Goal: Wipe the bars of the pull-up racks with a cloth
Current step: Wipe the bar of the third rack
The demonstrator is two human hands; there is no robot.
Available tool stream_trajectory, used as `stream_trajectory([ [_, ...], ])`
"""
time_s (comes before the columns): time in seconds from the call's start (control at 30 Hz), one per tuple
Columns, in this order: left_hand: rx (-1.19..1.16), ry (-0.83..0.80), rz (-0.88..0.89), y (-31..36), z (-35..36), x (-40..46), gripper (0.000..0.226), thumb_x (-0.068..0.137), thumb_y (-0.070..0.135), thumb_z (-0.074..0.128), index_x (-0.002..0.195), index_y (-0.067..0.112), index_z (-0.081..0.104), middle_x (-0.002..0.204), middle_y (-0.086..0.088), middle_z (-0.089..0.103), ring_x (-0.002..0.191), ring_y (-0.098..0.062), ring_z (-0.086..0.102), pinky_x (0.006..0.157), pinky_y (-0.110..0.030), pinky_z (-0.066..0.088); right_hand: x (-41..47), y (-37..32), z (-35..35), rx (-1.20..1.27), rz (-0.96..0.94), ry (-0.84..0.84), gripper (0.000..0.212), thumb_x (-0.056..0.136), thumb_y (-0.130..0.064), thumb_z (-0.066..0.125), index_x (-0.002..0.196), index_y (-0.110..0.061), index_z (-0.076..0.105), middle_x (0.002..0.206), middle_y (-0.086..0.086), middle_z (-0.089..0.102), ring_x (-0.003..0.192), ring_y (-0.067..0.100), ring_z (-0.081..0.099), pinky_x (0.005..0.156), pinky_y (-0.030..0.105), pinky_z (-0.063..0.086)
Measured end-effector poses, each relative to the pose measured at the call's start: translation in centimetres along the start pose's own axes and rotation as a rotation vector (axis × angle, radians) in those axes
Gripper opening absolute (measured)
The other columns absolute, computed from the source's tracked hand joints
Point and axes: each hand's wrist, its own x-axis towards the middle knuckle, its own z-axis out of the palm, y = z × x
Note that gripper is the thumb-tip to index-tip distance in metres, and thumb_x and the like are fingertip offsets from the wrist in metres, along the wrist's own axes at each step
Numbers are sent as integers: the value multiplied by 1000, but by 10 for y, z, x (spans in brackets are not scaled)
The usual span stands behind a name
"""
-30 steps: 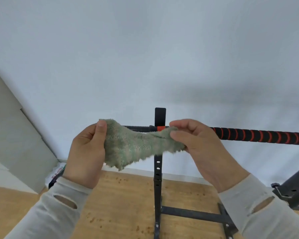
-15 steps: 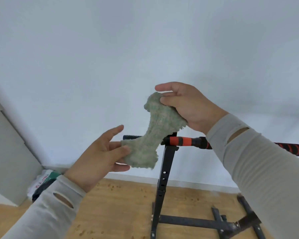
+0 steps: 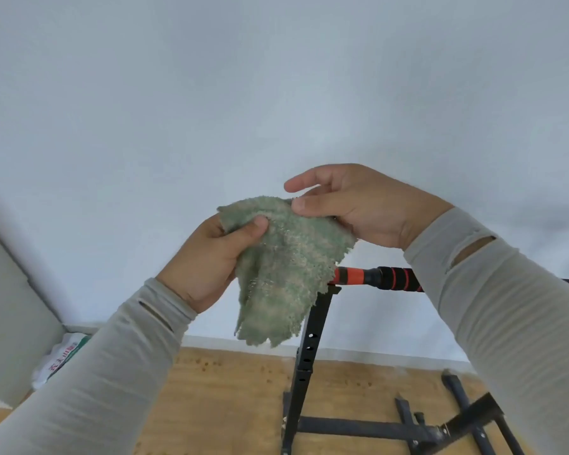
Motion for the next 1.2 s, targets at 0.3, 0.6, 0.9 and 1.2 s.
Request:
stream_trajectory([
  [0.3, 565, 152, -244, -23, -34, 29, 10, 89, 27, 76, 96, 20, 78, 92, -2, 80, 88, -27, 76, 80, -43, 63, 51, 53, 16, -437, 152, 209, 40, 86, -28, 80, 123, -24, 65, 112, -6, 66, 103, 17, 67, 89, 34, 56],
  [0.6, 923, 204, -296, -42, -59, 67, 45, 83, 38, 78, 121, 22, 59, 105, 0, 69, 96, -22, 67, 84, -37, 53, 91, 70, 34, -920, 111, 218, 43, 98, -27, 64, 137, -17, 52, 122, 1, 60, 113, 22, 59, 96, 40, 52],
  [0.9, 1142, -148, -67, -50, -71, 46, 46, 90, 45, 69, 134, 38, 58, 135, 18, 54, 124, -6, 51, 107, -34, 43, 46, 82, 55, -1376, 13, -70, 42, 97, -52, 50, 126, -23, 60, 109, -5, 66, 98, 20, 63, 86, 38, 52],
  [1.2, 1418, -225, 90, -54, -58, 53, 22, 95, 28, 61, 114, 31, 71, 107, 10, 63, 105, -17, 57, 94, -38, 47, 51, 92, 51, -1664, 58, -91, 24, 85, 6, 52, 81, -17, 55, 68, -6, 45, 59, 13, 43, 54, 27, 34],
])
